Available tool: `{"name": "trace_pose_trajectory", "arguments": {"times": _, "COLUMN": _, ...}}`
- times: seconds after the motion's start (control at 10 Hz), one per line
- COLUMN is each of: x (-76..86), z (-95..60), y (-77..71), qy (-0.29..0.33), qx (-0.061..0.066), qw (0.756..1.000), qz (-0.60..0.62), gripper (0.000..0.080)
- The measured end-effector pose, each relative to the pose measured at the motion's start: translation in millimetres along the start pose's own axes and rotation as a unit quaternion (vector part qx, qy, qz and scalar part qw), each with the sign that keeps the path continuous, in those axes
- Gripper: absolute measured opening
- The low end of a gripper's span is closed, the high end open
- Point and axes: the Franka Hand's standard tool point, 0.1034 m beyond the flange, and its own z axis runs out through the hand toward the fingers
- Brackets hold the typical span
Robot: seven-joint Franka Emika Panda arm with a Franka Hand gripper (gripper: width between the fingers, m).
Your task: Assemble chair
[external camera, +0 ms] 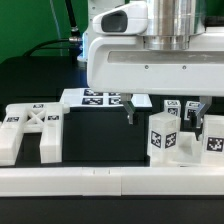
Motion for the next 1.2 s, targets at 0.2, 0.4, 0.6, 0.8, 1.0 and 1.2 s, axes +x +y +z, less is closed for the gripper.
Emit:
{"name": "trace_pose_trajectory", "arguments": {"times": 0.2, "x": -0.1, "z": 0.4, "y": 0.9, "qy": 0.000, "qx": -0.002, "qw": 0.998, "qz": -0.057, "gripper": 0.0649}}
{"name": "trace_pose_trajectory", "arguments": {"times": 0.4, "x": 0.3, "z": 0.4, "y": 2.8, "qy": 0.000, "qx": -0.002, "qw": 0.992, "qz": -0.127, "gripper": 0.0649}}
{"name": "trace_pose_trajectory", "arguments": {"times": 0.6, "x": 0.3, "z": 0.6, "y": 4.4, "qy": -0.001, "qx": -0.006, "qw": 0.984, "qz": -0.177, "gripper": 0.0649}}
{"name": "trace_pose_trajectory", "arguments": {"times": 0.8, "x": 0.1, "z": 1.2, "y": 7.0, "qy": -0.002, "qx": -0.010, "qw": 0.973, "qz": -0.229, "gripper": 0.0649}}
{"name": "trace_pose_trajectory", "arguments": {"times": 1.0, "x": 0.1, "z": 1.2, "y": 7.3, "qy": -0.002, "qx": -0.010, "qw": 0.974, "qz": -0.228, "gripper": 0.0521}}
{"name": "trace_pose_trajectory", "arguments": {"times": 1.2, "x": 0.2, "z": 1.1, "y": 7.5, "qy": -0.002, "qx": -0.010, "qw": 0.974, "qz": -0.224, "gripper": 0.0387}}
